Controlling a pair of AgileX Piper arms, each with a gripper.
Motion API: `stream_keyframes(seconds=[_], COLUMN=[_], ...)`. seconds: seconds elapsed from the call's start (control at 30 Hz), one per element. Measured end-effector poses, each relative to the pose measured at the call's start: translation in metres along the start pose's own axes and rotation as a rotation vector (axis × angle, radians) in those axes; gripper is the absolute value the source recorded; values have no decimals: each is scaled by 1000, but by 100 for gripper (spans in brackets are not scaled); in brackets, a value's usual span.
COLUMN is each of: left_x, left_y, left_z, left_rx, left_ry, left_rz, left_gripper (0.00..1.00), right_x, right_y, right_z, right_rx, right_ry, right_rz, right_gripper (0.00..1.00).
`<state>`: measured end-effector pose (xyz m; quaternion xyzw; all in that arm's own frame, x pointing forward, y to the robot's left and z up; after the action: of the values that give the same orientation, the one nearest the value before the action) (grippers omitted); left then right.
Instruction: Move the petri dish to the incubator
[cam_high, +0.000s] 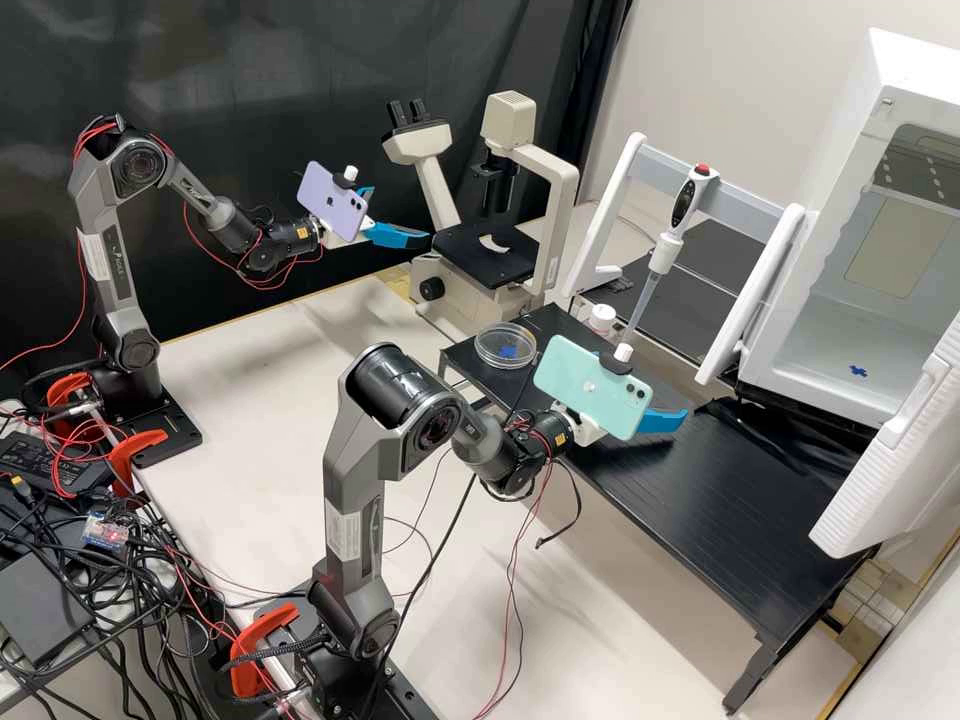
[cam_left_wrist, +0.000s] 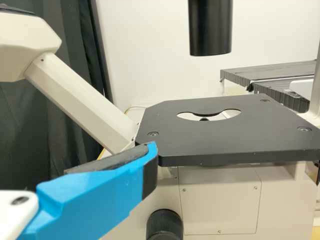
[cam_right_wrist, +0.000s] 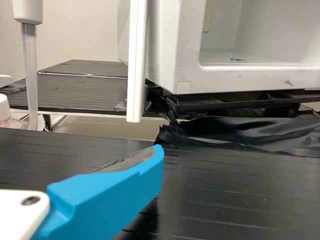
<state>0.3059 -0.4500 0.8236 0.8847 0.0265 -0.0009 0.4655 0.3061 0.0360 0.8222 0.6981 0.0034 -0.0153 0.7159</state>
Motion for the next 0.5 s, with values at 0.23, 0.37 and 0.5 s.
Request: stream_keyframes(seconds=[0.23, 0.37, 0.5], left_x=[0, 0, 0], left_y=[0, 0, 0], left_z=[0, 0, 0], left_rx=[0, 0, 0], left_ry=[0, 0, 0], left_rz=[0, 0, 0], left_gripper=[100, 100, 100], right_x=[-2, -14, -40], right_y=[1, 2, 3], right_z=[-1, -11, -36], right_rx=[0, 14, 40], right_ry=[2, 24, 106], right_rz=[2, 10, 23], right_gripper=[100, 100, 100])
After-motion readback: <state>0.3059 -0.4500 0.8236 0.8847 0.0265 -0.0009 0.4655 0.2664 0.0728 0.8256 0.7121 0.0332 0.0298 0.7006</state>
